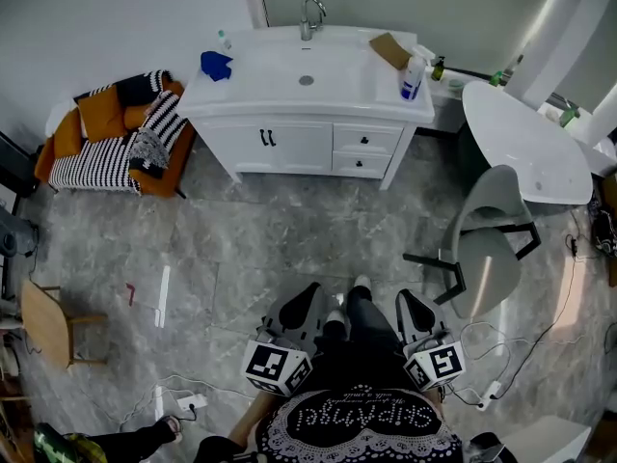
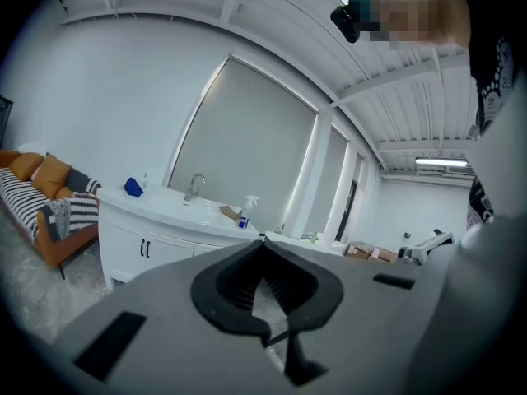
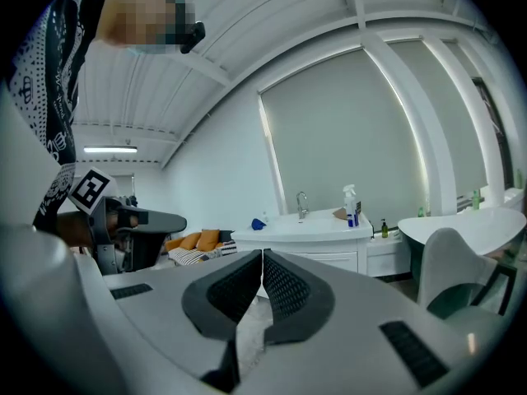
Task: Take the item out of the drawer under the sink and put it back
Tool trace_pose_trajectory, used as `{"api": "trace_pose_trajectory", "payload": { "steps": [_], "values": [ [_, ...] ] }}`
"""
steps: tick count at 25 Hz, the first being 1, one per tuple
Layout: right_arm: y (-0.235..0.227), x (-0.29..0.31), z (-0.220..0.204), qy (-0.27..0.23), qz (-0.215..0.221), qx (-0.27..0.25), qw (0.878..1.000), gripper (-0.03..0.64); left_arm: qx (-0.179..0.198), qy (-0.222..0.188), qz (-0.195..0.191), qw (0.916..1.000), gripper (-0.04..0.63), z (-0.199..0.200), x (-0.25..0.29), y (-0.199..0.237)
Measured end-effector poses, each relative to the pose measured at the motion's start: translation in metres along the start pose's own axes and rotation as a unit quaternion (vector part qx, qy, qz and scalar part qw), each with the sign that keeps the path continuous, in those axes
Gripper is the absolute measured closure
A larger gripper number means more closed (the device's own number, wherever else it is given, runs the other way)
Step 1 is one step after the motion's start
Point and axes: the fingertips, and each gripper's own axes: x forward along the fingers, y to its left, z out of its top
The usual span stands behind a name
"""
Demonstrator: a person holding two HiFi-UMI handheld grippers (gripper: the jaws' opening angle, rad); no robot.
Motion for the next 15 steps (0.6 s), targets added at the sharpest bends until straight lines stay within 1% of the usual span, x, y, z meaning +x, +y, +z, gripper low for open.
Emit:
{"api": "trace_pose_trajectory", "payload": {
  "steps": [5,10,15],
  "values": [
    [-0.024,0.027,0.003,0.011,0.011,0.003,1.0,0.597,-0.004,0.01,0.002,0.9999,0.591,0.007,0.037,0.005],
    [-0.055,0.066,0.021,0.002,0.03,-0.007,1.0,0.597,0.002,0.0,-0.001,1.0,0.591,0.02,0.085,0.009],
    [-0.083,0.097,0.037,0.009,0.048,-0.02,0.999,0.597,-0.008,-0.007,0.009,0.9999,0.591,0.035,0.126,0.018]
  ]
}}
